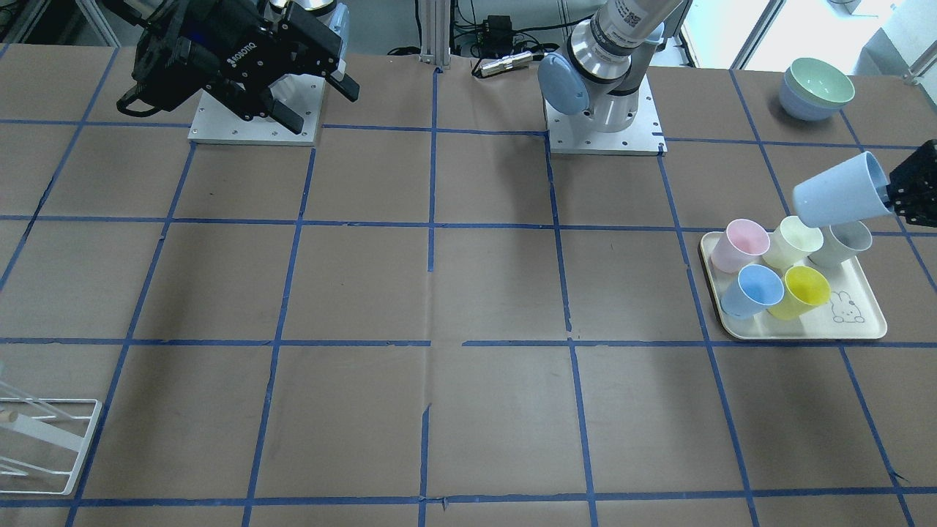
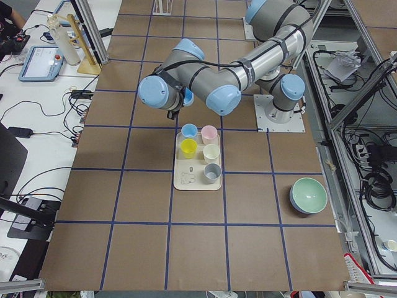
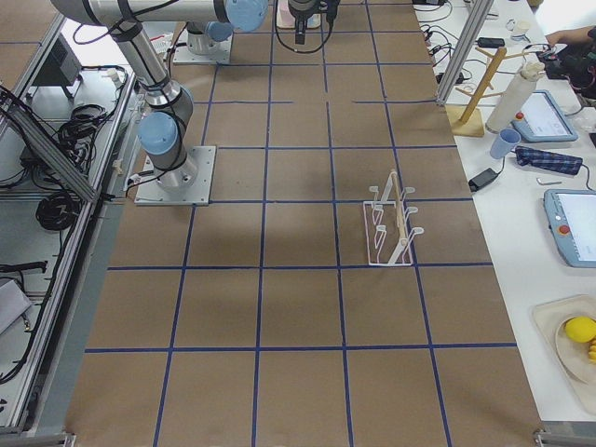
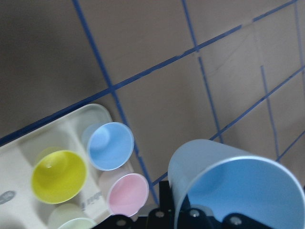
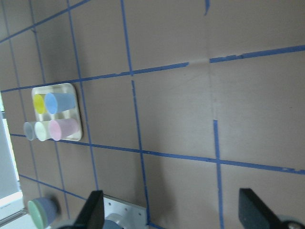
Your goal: Transfer IKEA cup to right arm and place on rack
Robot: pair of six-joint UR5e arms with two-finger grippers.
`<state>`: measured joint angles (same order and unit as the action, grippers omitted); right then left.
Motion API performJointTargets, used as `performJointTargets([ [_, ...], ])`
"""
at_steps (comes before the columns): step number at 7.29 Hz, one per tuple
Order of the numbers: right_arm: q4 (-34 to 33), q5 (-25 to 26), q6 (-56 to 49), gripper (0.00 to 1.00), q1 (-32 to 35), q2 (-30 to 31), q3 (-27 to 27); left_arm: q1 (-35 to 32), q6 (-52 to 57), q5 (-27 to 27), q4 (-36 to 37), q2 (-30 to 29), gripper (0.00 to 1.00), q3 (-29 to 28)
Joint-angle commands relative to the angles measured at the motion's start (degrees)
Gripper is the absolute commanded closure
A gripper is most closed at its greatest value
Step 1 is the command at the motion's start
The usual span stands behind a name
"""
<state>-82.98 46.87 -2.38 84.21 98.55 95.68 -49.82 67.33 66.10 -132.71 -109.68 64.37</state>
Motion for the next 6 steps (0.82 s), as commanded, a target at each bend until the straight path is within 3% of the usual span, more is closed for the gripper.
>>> performJointTargets([
  [1, 3.50, -13.41, -2.89, 0.00, -3.94, -0.11, 0.38, -4.13, -4.29, -8.59, -9.63, 4.54, 1.00, 1.71],
  [2, 9.18, -21.13, -5.15, 0.00, -5.70, -0.11, 0.65, -6.15, -4.83, -11.75, -11.06, 7.43, 1.00, 5.47],
  [3, 13.33, -25.38, -12.05, 0.00, -5.81, -0.03, 2.48, -7.47, -5.01, -17.53, -10.81, 10.86, 1.00, 10.21],
  [6, 17.85, -29.90, -16.86, 0.00, -5.46, -0.03, 6.79, -15.90, -7.82, -35.80, -10.29, 16.85, 1.00, 18.58],
])
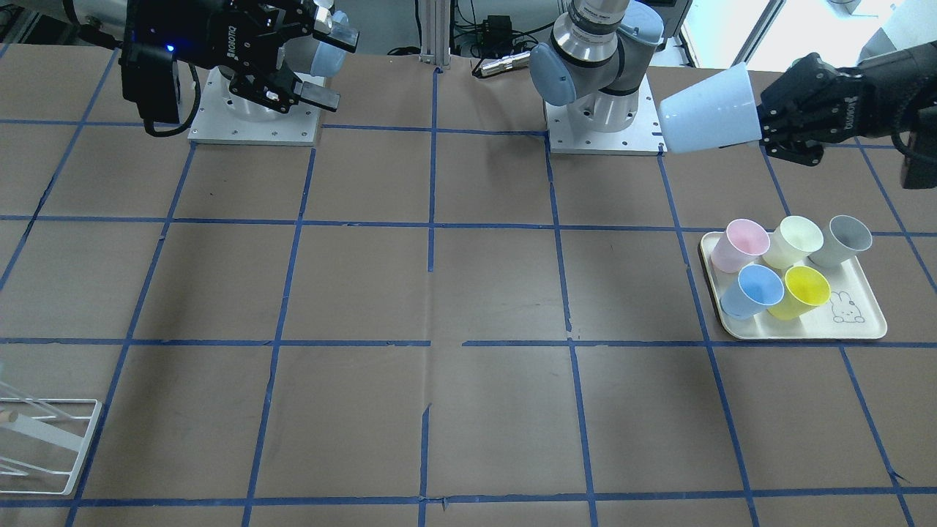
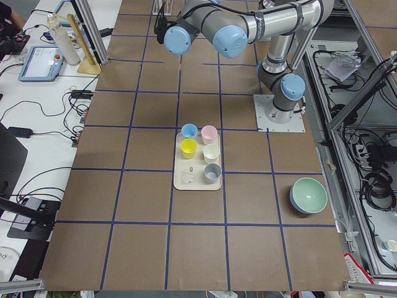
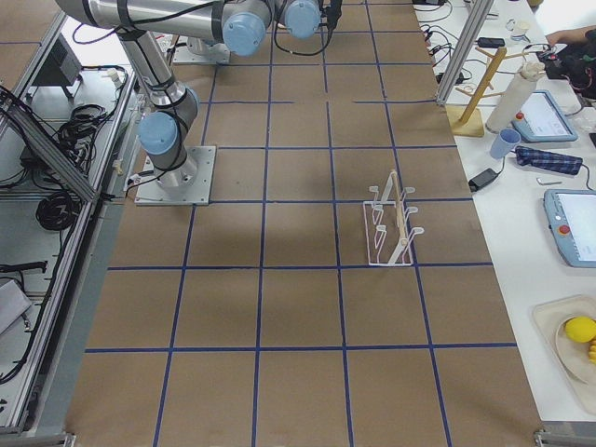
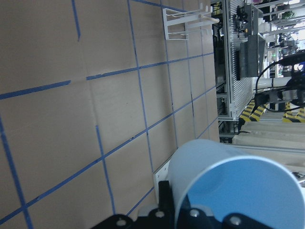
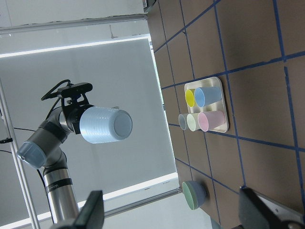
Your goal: Transfer IKEA cup to right arm and place on rack
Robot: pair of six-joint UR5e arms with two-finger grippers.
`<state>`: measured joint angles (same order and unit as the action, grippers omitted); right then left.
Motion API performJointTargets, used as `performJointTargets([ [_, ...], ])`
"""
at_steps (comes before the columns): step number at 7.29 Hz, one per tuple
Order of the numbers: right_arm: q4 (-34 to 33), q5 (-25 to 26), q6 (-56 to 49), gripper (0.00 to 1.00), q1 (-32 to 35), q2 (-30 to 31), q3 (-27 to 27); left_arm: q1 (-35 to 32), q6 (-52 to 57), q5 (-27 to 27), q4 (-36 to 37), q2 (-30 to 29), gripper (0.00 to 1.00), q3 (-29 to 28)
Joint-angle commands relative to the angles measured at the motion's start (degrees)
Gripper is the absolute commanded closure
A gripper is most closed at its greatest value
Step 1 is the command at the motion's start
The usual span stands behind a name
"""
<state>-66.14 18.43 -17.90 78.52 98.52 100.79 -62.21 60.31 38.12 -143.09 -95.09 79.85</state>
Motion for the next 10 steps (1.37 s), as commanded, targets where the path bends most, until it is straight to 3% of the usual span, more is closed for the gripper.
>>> performJointTargets([
  [1, 1.71, -4.07, -1.35, 0.00, 0.23, 0.00, 2.82, -5.70, -2.63, -13.10, 0.27, 2.80, 1.00, 5.12],
  [2, 1.72, -8.19, -1.44, 0.00, 0.40, 0.00, 3.70, -7.55, -2.65, -16.72, 0.27, 3.41, 1.00, 6.97],
  [6, 1.72, -12.89, -1.35, 0.00, 2.15, 0.00, 3.71, -17.74, -3.09, -30.08, 2.20, 5.35, 1.00, 15.49],
  [8, 1.81, -13.94, -0.66, 0.00, 2.33, 0.00, 3.80, -20.31, -3.18, -34.23, 2.46, 5.26, 1.00, 16.74],
  [10, 2.50, -16.32, 0.84, 0.00, 2.51, 0.09, 3.71, -20.84, -3.18, -34.34, 2.47, 5.09, 1.00, 16.74],
])
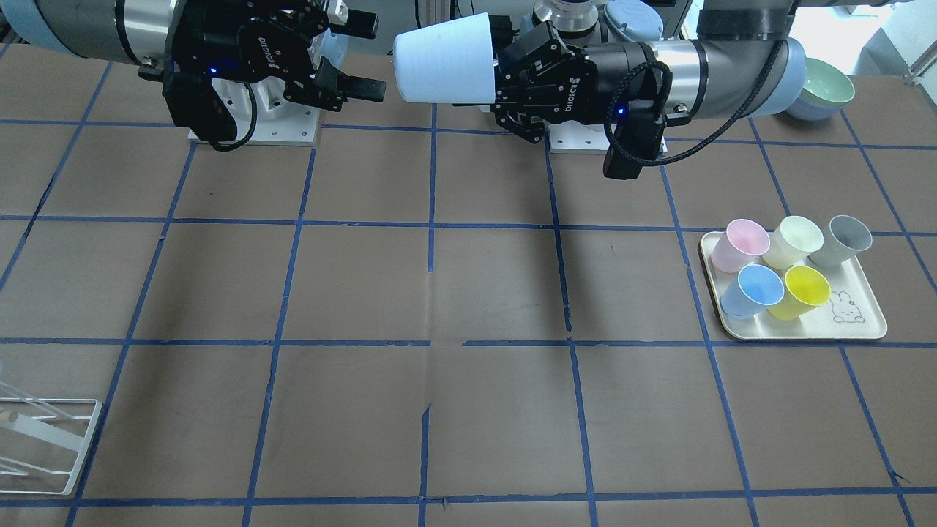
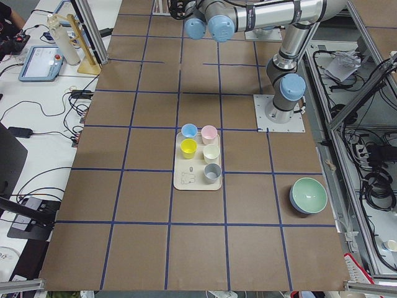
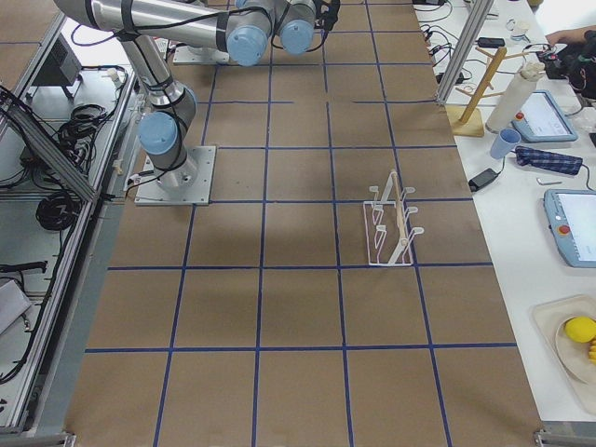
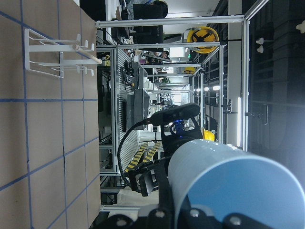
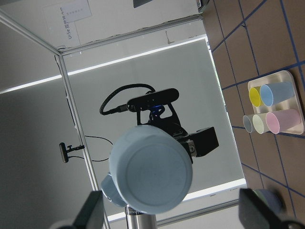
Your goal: Transfer IKEA cup to right arm and place on rack
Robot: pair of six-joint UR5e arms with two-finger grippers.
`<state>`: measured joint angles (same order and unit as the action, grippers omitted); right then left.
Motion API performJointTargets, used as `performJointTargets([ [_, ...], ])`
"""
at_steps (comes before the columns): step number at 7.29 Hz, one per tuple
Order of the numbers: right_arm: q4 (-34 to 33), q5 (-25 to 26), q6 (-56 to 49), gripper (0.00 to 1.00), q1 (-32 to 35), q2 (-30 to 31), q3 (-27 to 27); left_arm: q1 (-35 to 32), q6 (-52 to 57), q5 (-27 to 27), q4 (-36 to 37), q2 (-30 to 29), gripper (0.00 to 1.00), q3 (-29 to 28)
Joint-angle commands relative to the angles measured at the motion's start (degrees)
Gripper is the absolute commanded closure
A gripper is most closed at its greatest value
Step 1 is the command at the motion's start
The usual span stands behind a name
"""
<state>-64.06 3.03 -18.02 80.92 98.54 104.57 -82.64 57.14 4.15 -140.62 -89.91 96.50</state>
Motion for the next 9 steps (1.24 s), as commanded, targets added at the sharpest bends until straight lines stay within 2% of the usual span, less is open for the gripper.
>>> performJointTargets([
  [1, 0.42, -2.14, 1.84, 0.00, 0.55, 0.16, -0.07, -0.51, -0.01, -0.37, -0.01, 0.00, 1.00, 0.09],
  [5, -0.46, -2.68, 1.76, 0.01, 1.69, -1.33, -0.25, -0.51, -0.01, -0.37, 0.08, 0.00, 1.00, 0.27],
  [6, -0.28, -4.76, 1.94, 0.01, 2.57, -1.42, -0.42, -0.51, -0.01, -0.37, 0.08, 0.00, 1.00, 0.27],
  [9, -0.37, -5.05, 2.47, 0.05, 3.36, -2.30, -0.77, -1.12, 0.08, -0.37, 0.08, 0.00, 1.00, 0.27],
])
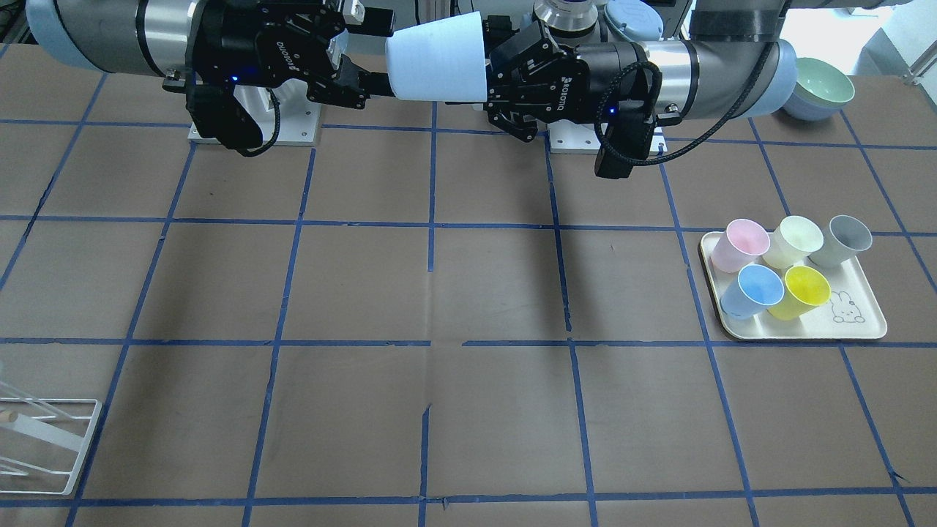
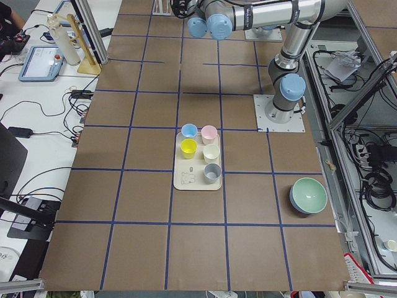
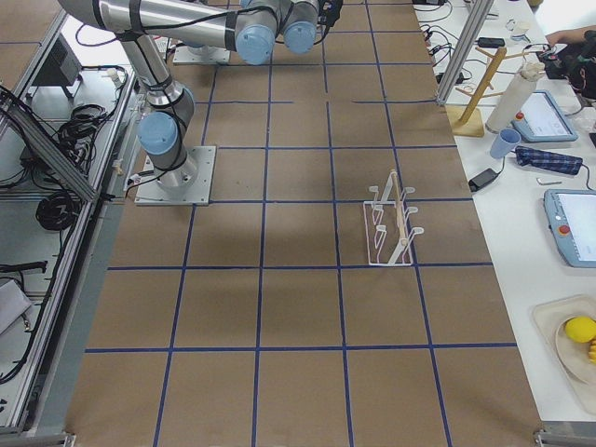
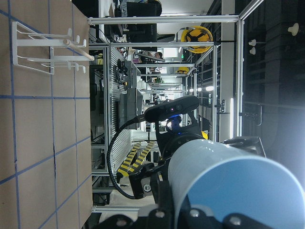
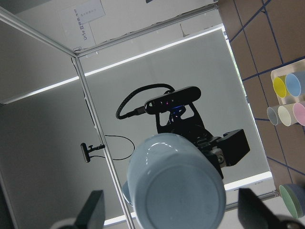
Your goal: Transfer IKEA cup to right arm and place on rack
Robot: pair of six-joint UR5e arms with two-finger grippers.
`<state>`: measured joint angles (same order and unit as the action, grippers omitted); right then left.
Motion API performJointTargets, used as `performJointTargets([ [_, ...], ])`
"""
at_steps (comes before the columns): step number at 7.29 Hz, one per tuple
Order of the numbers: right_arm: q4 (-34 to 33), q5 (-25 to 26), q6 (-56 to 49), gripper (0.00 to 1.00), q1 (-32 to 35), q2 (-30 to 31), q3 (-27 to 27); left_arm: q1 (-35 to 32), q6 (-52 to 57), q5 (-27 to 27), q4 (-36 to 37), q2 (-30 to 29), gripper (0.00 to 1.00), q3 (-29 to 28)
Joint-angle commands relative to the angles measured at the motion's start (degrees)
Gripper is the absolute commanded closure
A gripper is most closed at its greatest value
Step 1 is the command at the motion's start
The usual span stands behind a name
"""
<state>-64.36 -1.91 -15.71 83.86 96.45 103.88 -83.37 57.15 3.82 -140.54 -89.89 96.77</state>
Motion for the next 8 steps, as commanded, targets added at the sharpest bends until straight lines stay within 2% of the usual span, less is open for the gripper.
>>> performJointTargets([
  [1, -0.15, -0.11, -0.02, 0.14, 0.60, -0.74, -0.08, -0.91, -0.02, -0.04, 0.17, -0.02, 1.00, 0.00],
  [2, -0.24, -0.11, 0.06, 0.38, 0.60, -1.00, -0.17, -0.92, -0.02, -0.04, 0.52, -0.20, 1.00, 0.00],
  [3, -0.24, -0.11, 0.07, 0.67, 0.51, -1.01, -0.17, -0.92, -0.02, 0.05, 0.53, -0.20, 1.00, 0.09],
  [5, -0.24, -0.11, 0.15, 0.97, 0.51, -0.74, -0.26, -0.92, -0.02, 0.05, 0.53, -0.28, 1.00, 0.09],
  [6, -0.24, -0.11, 0.15, 1.00, 0.51, -0.74, -0.26, -0.92, -0.02, 0.22, 0.53, -0.46, 0.64, 0.09],
  [7, -0.33, 0.06, 0.15, 1.00, 0.08, -1.00, -0.95, -0.92, -0.80, -0.04, 0.44, -0.55, 0.05, 0.00],
  [8, -0.33, 0.24, 0.24, 1.00, -0.54, -1.09, -1.13, -0.92, -3.51, -0.04, 0.44, -0.46, 0.00, -0.09],
])
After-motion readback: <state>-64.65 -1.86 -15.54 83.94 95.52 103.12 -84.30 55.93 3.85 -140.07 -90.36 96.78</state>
